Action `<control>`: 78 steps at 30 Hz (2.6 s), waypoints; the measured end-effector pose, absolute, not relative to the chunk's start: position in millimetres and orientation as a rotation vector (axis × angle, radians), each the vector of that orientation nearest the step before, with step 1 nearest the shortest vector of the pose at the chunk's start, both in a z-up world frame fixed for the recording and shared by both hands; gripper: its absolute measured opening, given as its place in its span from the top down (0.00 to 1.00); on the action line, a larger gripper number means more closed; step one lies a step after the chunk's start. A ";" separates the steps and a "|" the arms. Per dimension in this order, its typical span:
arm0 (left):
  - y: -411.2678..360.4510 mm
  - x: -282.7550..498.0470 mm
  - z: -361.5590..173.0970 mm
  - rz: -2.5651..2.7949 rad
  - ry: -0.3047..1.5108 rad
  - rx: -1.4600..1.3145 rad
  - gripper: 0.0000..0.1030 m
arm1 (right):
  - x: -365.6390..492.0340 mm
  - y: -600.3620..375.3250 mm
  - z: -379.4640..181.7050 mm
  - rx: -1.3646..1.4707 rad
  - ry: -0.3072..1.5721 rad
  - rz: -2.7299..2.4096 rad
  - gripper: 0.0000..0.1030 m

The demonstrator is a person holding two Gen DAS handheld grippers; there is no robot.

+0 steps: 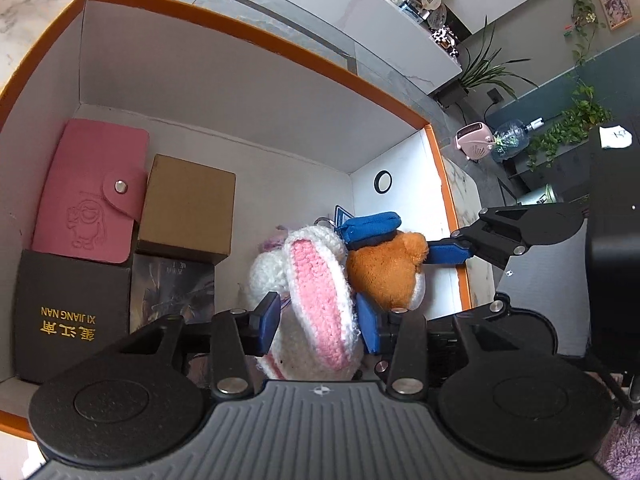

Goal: Organize objects
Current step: 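Lower both plushes into the orange box and open both tools, then withdraw both tools from the box to the remaining toys on the table, then grasp the white dog plush in striped cup with the left tool while the right grasps the orange crocheted fruit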

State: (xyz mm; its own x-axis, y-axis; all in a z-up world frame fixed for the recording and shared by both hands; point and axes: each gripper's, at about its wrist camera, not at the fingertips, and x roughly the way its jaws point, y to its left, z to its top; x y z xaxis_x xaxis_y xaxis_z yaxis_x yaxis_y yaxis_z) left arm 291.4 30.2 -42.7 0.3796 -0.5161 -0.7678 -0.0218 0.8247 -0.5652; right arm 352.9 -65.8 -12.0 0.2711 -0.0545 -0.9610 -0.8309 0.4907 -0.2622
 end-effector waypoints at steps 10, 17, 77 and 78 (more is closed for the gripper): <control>18.3 293.7 -44.3 -0.371 1.176 -0.514 0.68 | 341.9 -85.1 13.2 -0.925 1.150 0.646 0.55; 9.5 293.0 -47.5 -0.378 1.185 -0.491 0.68 | 339.2 -94.8 8.8 -0.906 1.156 0.665 0.68; 92.0 115.5 -36.9 -0.166 0.959 -0.193 0.33 | 141.7 -86.6 -61.4 0.059 1.099 0.630 0.49; 92.3 116.2 -38.7 -0.164 0.964 -0.197 0.33 | 142.2 -86.5 -62.5 0.060 1.103 0.630 0.49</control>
